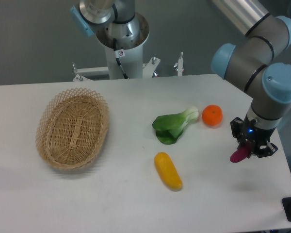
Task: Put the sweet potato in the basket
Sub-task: 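Carry the held purple sweet potato over the table toward the wicker basket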
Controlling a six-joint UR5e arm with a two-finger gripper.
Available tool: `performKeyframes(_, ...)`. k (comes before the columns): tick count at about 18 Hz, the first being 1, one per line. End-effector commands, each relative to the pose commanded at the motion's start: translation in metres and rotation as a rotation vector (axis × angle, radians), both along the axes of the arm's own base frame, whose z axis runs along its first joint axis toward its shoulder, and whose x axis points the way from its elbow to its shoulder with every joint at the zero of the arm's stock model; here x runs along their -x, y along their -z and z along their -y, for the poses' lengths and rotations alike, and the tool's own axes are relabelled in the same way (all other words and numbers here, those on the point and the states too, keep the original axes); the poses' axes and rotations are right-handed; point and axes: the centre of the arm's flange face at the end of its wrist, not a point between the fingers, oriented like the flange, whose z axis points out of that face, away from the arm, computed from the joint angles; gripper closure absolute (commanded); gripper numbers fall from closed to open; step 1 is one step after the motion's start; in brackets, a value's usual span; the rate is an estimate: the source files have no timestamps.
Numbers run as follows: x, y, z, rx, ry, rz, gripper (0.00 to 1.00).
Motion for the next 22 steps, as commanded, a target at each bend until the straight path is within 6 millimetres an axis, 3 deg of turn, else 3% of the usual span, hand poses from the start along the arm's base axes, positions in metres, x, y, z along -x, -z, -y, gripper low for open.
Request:
performKeyframes(7,-0.014,0.008,-0.006,0.063,0.015,0.057,0.93)
performKeyframes(11,-0.046,0.001,-0.024,0.124,0.038,0.164,0.94)
performKeyframes(19,-0.054,-0.001,-0.027,0.059,0.034,0.135,0.94)
performKeyframes(22,-0.072,-0.001,-0.053,0.025,-0.058,0.113,0.94)
